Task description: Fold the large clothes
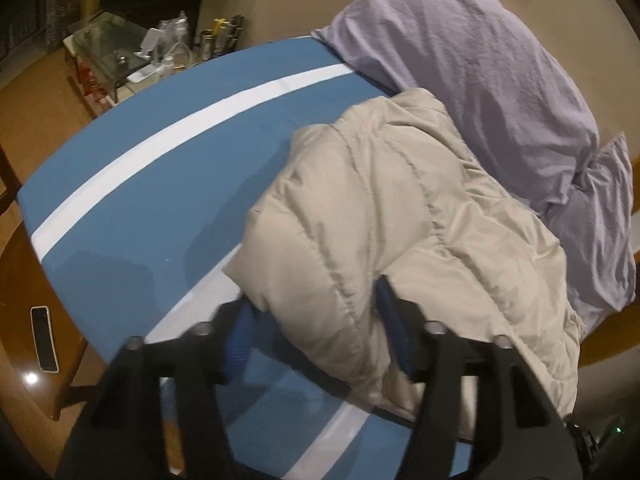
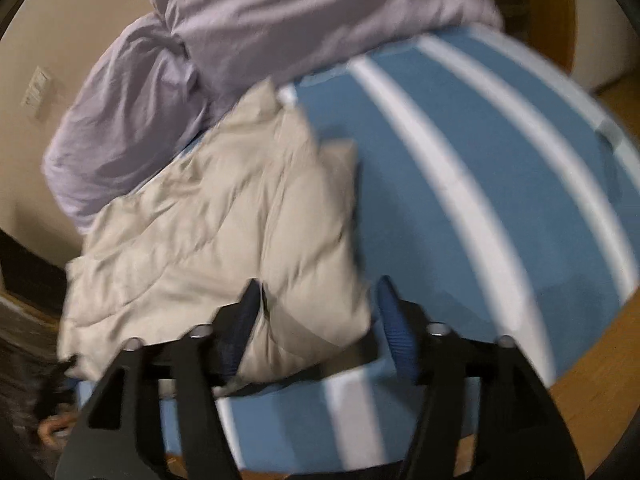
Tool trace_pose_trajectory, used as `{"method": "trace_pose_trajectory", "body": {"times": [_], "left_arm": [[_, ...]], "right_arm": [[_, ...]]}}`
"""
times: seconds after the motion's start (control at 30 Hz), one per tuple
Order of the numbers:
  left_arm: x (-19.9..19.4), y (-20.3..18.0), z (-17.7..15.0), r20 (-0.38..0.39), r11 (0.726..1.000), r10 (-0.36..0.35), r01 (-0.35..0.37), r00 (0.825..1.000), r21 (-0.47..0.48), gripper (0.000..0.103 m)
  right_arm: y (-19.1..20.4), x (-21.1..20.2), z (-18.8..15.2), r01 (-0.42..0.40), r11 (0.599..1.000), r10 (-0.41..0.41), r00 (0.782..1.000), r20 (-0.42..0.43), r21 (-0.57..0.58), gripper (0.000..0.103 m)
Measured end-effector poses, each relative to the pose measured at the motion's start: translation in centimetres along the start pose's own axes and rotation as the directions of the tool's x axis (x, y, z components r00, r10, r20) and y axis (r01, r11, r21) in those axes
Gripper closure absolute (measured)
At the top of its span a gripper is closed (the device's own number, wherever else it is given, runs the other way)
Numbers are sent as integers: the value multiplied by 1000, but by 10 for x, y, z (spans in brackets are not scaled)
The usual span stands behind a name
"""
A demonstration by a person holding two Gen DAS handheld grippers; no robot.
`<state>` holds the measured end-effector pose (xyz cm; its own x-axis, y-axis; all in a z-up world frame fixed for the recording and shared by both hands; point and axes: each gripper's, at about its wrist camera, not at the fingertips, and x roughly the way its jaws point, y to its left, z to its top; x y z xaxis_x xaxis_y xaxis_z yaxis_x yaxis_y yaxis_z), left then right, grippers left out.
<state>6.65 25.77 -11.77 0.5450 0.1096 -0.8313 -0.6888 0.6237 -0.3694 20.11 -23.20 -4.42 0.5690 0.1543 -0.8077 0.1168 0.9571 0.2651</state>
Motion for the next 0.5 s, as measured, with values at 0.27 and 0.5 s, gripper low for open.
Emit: {"method": "trace_pose_trajectory", "body": {"times": [0.27,0.5], "left_arm": [[13,5,0,-21,998,-22,21,1000,-66,16],[25,10,-4,-22,985,-78,73,997,-159,14]], "right_arm": [[48,-4,21,-27,985,34,999,38,-168,36],[116,21,-3,-82,941,81,997,-18,-329,36]]}}
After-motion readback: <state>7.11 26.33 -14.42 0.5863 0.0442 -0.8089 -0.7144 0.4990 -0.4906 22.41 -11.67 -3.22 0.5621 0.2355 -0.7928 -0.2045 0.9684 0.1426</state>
